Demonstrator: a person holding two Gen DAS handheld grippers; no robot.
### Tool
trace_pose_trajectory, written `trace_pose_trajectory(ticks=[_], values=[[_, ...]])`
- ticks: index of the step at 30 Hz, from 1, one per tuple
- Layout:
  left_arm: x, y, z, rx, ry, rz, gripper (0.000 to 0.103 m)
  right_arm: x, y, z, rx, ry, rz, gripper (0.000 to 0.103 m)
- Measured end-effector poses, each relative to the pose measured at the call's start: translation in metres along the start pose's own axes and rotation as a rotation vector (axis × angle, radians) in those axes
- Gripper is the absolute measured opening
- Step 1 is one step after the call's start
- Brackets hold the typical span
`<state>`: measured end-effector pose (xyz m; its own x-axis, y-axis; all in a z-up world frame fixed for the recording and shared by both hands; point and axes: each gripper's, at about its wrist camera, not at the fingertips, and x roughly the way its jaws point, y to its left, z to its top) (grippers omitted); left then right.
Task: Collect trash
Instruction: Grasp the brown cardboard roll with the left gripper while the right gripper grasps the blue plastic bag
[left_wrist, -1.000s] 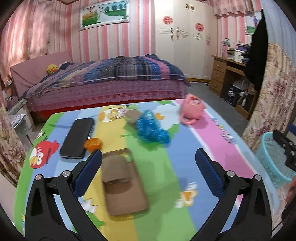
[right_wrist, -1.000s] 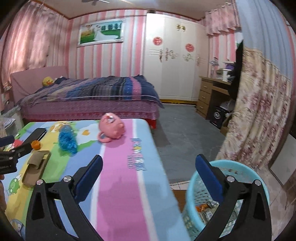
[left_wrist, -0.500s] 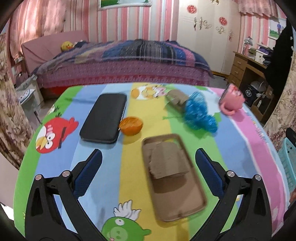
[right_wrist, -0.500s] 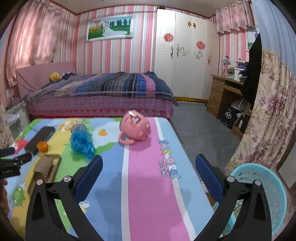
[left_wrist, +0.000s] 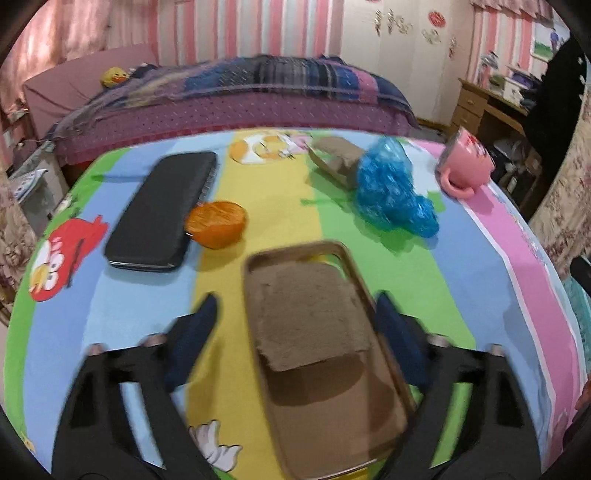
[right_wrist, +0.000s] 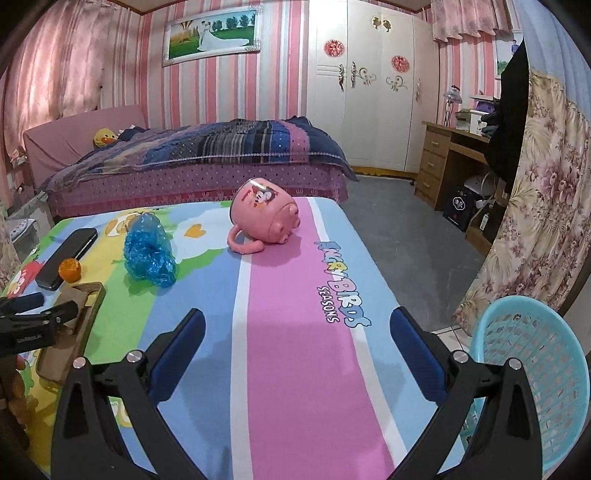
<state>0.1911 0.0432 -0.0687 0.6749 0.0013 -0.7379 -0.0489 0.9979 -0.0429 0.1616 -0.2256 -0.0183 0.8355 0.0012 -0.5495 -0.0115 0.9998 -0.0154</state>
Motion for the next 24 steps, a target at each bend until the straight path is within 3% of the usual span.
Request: trace_pose_trajectory(ticks=[4,5,10,17,20,24], values=[[0.002,-0.002,-0.001,0.017,0.013,0.007,0.061,0.000,0.003,-0.001,-0.008,0.001,0.001,0.098],[0.001,0.000,-0.001,0.012,0.014,0.007,0.054,0.001,0.005,-0.001,-0.009,0.002,0.002,0.098],[-0.010,0.014,0.007,-0.033,0.000,-0.039,0.050,-0.001,0.020,-0.001,-0.041,-0.001,0.027,0.098],[-0.048,0.043,0.026,-0.021,-0.132,0.056,0.050,0.012,0.059,0.012,-0.100,-0.001,0.109,0.098],[-0.049,0.071,0.030,-0.079,-0.137,0.072,0.050,0.026,0.080,0.024,-0.121,-0.013,0.161,0.098],[-0.041,0.105,0.032,-0.109,-0.127,0.153,0.050,0.051,0.111,0.039,-0.156,0.003,0.212,0.098]])
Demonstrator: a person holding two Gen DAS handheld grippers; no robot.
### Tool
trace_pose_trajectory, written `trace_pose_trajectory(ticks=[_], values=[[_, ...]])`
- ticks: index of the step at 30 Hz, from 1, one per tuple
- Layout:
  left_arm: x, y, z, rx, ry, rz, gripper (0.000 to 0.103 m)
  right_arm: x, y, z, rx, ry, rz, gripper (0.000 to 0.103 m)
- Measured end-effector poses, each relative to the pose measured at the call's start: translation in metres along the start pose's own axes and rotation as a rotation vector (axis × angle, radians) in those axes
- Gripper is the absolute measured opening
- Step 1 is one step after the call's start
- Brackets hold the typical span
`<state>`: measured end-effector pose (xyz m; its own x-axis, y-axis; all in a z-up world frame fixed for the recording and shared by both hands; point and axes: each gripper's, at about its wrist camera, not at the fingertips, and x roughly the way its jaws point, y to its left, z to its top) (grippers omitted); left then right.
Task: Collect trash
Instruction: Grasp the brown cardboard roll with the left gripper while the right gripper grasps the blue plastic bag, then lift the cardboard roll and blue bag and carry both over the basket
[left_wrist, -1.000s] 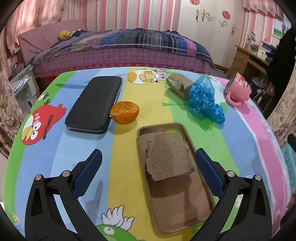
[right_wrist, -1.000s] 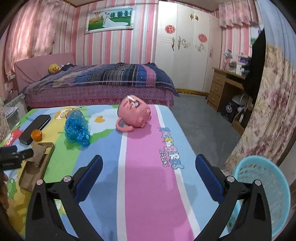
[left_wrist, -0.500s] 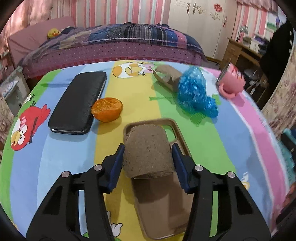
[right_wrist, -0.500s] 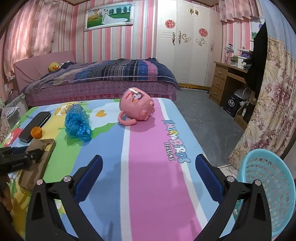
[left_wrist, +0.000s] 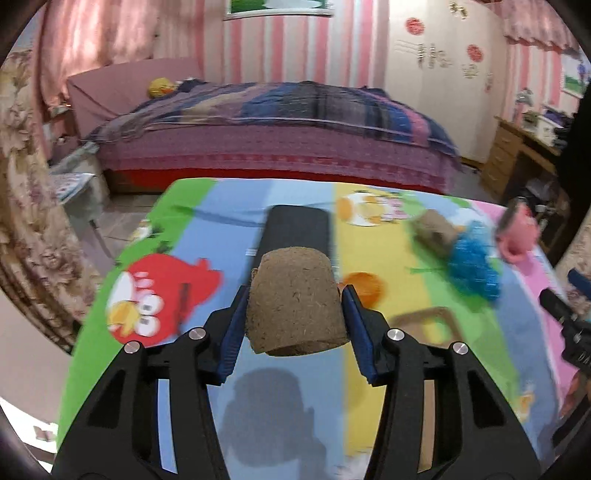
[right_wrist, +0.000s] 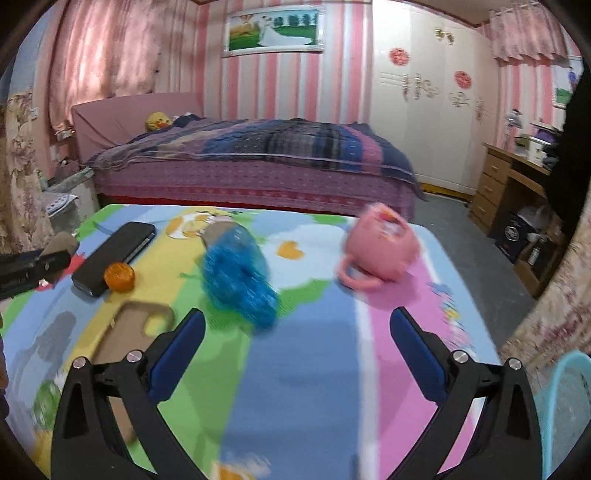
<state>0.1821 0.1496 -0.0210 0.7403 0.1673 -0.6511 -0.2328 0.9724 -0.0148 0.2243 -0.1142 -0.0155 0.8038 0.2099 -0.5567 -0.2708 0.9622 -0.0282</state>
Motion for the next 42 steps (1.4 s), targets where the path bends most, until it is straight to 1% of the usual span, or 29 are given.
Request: trace_pose_trajectory(ticks=[3,4,6,7,9,10,11,13,14,15,17,19,24,28,35,36,40,42], values=[[0.005,0.024,0.005,-0.046,0.006,0.016,0.050,0.020,0.015,0.009,-0.026,0.022,0.012,0.098],[0.005,0.029,0.006,-0.057,0.004,0.027,0.050,0.034,0.021,0.013,-0.033,0.046,0.022,0.098],[0.007,0.041,0.008,-0.074,0.001,0.063,0.050,0.046,0.024,0.017,-0.034,0.074,0.032,0.097],[0.008,0.047,0.009,-0.088,0.003,0.070,0.050,0.059,0.029,0.019,-0.038,0.106,0.040,0.096],[0.012,0.056,0.010,-0.118,0.011,0.057,0.050,0.069,0.034,0.020,-0.051,0.132,0.044,0.086],[0.014,0.059,0.009,-0.133,0.017,0.050,0.050,0.078,0.040,0.020,-0.069,0.159,0.051,0.083],[0.016,0.060,0.008,-0.136,0.022,0.051,0.050,0.081,0.041,0.019,-0.074,0.171,0.061,0.078],[0.019,0.062,0.007,-0.132,0.028,0.063,0.050,0.090,0.046,0.016,-0.088,0.199,0.078,0.062],[0.019,0.062,0.007,-0.130,0.028,0.067,0.050,0.092,0.047,0.015,-0.091,0.206,0.083,0.049],[0.019,0.061,0.007,-0.130,0.026,0.066,0.050,0.091,0.048,0.016,-0.091,0.197,0.093,0.041],[0.016,0.060,0.008,-0.132,0.019,0.059,0.050,0.086,0.046,0.016,-0.085,0.168,0.099,0.037],[0.014,0.058,0.009,-0.130,0.012,0.054,0.050,0.078,0.042,0.016,-0.077,0.141,0.085,0.036],[0.005,0.046,0.011,-0.103,-0.009,0.040,0.050,0.034,0.015,0.014,-0.026,0.067,0.055,0.035],[-0.005,0.032,0.014,-0.102,-0.024,0.002,0.050,0.001,-0.008,0.006,0.002,0.028,0.020,0.035],[-0.025,-0.020,0.014,-0.008,-0.055,-0.056,0.050,-0.067,-0.060,-0.011,0.021,-0.015,-0.077,0.035],[-0.027,-0.027,0.013,-0.002,-0.056,-0.067,0.050,-0.071,-0.063,-0.013,0.022,-0.016,-0.082,0.035],[-0.036,-0.056,0.011,0.025,-0.058,-0.105,0.050,-0.100,-0.092,-0.029,0.030,-0.021,-0.154,0.035],[-0.042,-0.073,0.009,0.044,-0.065,-0.117,0.050,-0.108,-0.103,-0.034,0.041,-0.019,-0.169,0.035]])
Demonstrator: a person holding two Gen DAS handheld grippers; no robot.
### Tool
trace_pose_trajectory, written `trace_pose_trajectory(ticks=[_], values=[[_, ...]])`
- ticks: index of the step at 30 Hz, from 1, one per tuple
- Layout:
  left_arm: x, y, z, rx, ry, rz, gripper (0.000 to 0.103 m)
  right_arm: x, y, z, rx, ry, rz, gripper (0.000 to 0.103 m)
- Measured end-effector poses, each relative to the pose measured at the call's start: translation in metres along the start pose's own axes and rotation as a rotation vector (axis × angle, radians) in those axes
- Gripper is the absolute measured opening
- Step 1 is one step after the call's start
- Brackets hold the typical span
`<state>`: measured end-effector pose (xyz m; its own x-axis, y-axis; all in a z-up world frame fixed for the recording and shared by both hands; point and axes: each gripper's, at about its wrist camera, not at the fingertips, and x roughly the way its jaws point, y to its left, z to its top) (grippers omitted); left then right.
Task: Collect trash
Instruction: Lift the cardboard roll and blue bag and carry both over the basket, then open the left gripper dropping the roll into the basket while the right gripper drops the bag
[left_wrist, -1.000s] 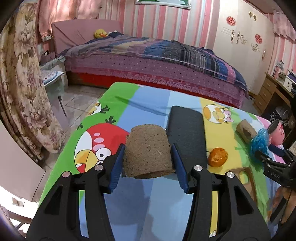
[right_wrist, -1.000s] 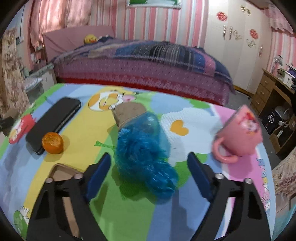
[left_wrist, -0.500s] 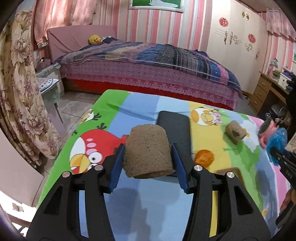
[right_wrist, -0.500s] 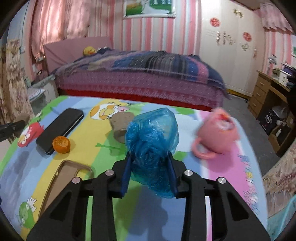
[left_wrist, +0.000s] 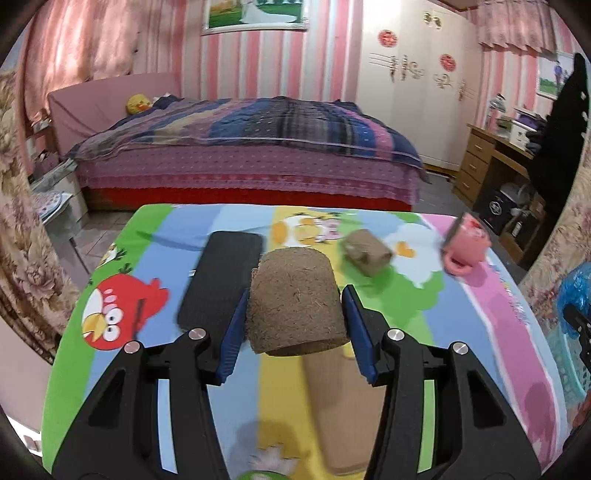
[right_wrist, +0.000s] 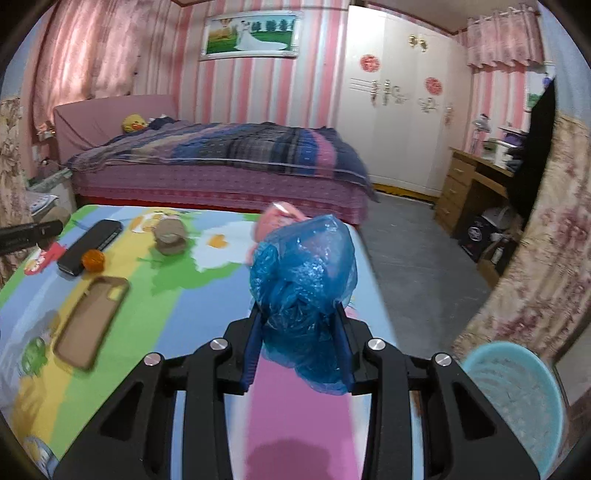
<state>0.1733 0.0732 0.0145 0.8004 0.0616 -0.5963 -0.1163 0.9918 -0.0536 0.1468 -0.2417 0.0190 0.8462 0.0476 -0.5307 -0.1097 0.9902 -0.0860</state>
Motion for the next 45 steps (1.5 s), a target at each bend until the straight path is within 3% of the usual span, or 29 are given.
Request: trace_pose_trajectory(ticks=[13,24,37,42,45], values=[[-0.024,-0.104,-0.023,0.113,0.005,-0.121,0.050,-0.047,-0.086,-0.045,0.114,-0.001,-0.101,0.035],[-0.025,-0.189,-0.062,0.155,0.063,-0.301,0.050,-0.078,-0.160,-0.082,0.204,0.008,-0.227,0.035],[-0.032,-0.328,-0.087,0.311,0.053,-0.475,0.050,-0.104,-0.247,-0.118,0.339,-0.022,-0.383,0.035],[-0.038,-0.380,-0.094,0.345,0.054,-0.570,0.050,-0.106,-0.263,-0.125,0.356,-0.030,-0.398,0.035],[-0.037,-0.407,-0.105,0.395,0.055,-0.584,0.050,-0.106,-0.270,-0.131,0.365,-0.025,-0.402,0.035]])
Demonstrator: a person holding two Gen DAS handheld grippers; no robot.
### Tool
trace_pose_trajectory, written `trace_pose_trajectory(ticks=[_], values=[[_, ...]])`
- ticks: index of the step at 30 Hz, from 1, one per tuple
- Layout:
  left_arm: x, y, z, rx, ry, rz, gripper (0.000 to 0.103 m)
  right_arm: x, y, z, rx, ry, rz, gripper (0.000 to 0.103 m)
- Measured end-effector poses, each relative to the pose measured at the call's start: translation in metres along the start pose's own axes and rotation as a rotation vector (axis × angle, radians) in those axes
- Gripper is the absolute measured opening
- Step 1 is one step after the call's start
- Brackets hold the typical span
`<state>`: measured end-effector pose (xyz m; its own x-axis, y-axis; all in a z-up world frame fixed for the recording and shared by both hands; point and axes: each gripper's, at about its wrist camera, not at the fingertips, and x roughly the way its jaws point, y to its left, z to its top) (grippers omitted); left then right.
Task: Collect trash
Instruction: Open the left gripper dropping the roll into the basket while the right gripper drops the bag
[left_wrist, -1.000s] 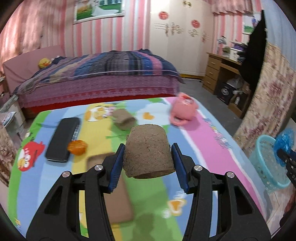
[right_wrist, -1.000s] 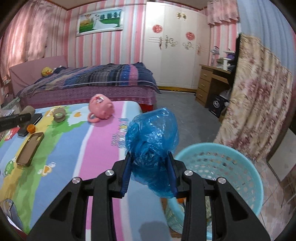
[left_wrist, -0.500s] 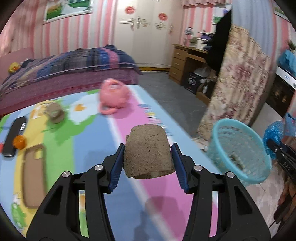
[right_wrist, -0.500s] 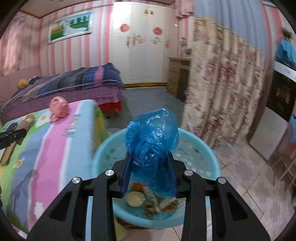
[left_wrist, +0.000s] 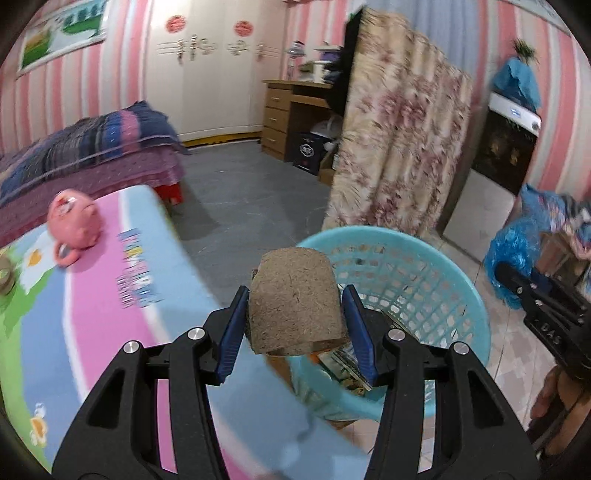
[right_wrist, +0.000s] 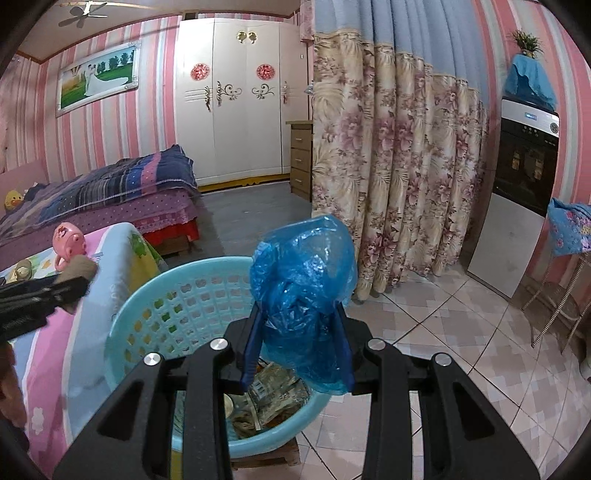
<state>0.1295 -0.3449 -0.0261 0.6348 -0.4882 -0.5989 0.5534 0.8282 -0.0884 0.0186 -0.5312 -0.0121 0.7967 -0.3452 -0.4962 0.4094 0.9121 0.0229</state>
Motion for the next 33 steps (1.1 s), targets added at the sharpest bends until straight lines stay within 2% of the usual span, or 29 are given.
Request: trace_pose_trajectory(ticks=[4,6,7,8,9,15,24,31,32,33], values=[[0.018,-0.016,0.003,0.032,0.013,-0.009,0.051,0.005,-0.007,-0.004,0.007,0.014,-0.004,0.035],[0.025,-0.019,0.007,0.032,0.018,-0.014,0.055,0.007,-0.009,-0.005,0.008,0.021,-0.004,0.035],[0.025,-0.018,0.009,0.031,0.013,-0.007,0.060,0.007,-0.009,-0.006,0.009,0.022,-0.004,0.035],[0.026,-0.017,0.011,0.030,0.010,0.000,0.072,0.008,-0.010,-0.008,0.013,0.025,-0.004,0.035],[0.025,-0.015,0.013,0.028,0.000,0.012,0.080,0.008,-0.010,-0.009,0.014,0.026,-0.003,0.035],[0.014,0.011,0.020,-0.002,-0.024,0.086,0.093,0.011,-0.005,-0.012,0.009,0.034,0.005,0.035],[-0.020,0.060,0.016,-0.047,-0.056,0.178,0.097,0.021,0.010,-0.011,0.030,0.042,0.031,0.035],[-0.034,0.074,0.014,-0.056,-0.075,0.211,0.097,0.043,0.027,-0.006,0.050,0.074,0.043,0.037],[-0.037,0.075,0.014,-0.056,-0.078,0.216,0.097,0.045,0.028,-0.006,0.051,0.077,0.040,0.045],[-0.042,0.078,0.014,-0.057,-0.083,0.222,0.097,0.049,0.030,-0.005,0.051,0.081,0.032,0.064]])
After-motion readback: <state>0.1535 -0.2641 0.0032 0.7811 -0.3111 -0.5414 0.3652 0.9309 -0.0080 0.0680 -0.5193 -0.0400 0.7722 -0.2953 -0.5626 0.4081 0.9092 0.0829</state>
